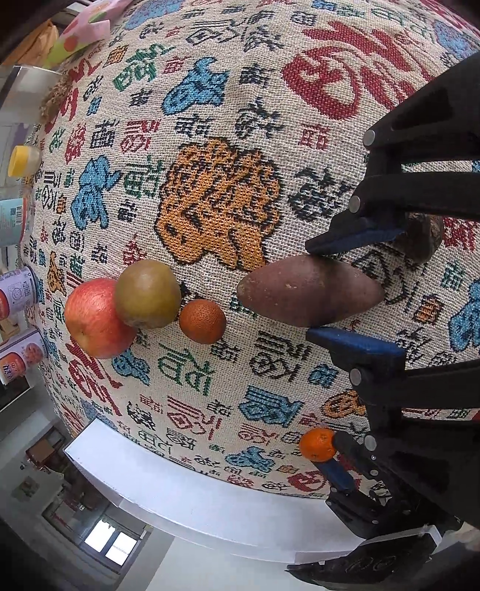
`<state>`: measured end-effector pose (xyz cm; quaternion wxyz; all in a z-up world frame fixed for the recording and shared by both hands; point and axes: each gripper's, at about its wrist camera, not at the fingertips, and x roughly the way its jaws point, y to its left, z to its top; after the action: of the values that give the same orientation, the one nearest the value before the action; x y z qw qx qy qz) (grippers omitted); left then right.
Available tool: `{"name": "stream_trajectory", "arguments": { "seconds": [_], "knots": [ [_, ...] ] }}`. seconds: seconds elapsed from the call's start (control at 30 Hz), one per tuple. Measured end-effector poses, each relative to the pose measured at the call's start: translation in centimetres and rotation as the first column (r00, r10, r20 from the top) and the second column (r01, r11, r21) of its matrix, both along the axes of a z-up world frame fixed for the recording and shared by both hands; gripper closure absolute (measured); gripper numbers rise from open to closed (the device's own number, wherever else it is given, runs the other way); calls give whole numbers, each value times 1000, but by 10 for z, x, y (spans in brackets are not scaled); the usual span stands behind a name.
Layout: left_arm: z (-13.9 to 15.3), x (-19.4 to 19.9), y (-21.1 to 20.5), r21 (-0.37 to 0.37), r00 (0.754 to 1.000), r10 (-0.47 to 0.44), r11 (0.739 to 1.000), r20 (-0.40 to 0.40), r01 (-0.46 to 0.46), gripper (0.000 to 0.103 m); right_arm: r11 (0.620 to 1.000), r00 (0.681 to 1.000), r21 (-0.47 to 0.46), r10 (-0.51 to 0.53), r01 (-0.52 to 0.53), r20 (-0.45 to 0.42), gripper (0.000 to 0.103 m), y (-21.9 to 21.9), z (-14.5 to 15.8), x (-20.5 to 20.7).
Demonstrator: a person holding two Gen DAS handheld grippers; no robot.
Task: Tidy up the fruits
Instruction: 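Grasp a tangerine with the left gripper while the right gripper grasps the red sweet potato, then carry the tangerine and sweet potato over the white box and open both grippers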
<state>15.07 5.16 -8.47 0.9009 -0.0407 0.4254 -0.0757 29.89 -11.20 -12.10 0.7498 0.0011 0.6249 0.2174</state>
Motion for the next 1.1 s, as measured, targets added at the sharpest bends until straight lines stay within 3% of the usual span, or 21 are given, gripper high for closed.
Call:
{"name": "stream_trajectory", "arguments": {
  "seconds": [0.17, 0.27, 0.3, 0.4, 0.6, 0.73, 0.9, 1.0, 1.1],
  "knots": [
    [0, -6, 6, 10, 1000, 7, 1000, -1, -7, 75, 999, 999, 10, -44, 44, -25, 52, 0, -7, 10],
    [1, -8, 11, -3, 1000, 22, 1000, -3, -22, 76, 1000, 999, -2, -30, 30, -16, 54, 3, -10, 12],
    [4, -10, 14, -18, 1000, 31, 999, -1, -31, 76, 1000, 1000, 3, -6, 6, -1, 62, 7, -7, 11],
    [32, -27, 29, -121, 997, 62, 991, 39, -57, 77, 1000, 999, -17, 9, -8, 48, 62, 14, 3, 2],
    [111, -60, 95, -257, 974, 181, 956, 136, -142, 77, 972, 979, 203, 77, -116, 188, 62, 58, 81, -28],
    [135, -72, 158, -245, 939, 314, 930, 142, -274, 77, 907, 937, 316, 186, -279, 294, 62, 141, 133, -55],
    [108, -67, 218, -178, 888, 459, 877, 31, -447, 77, 834, 887, 345, 323, -432, 330, 62, 249, 144, -82],
    [83, -67, 234, -156, 863, 504, 850, -36, -503, 77, 831, 875, 317, 357, -458, 328, 62, 298, 128, -87],
    [66, -68, 238, -142, 852, 518, 840, -79, -523, 75, 843, 872, 269, 387, -466, 298, 62, 333, 102, -88]
  ]
}}
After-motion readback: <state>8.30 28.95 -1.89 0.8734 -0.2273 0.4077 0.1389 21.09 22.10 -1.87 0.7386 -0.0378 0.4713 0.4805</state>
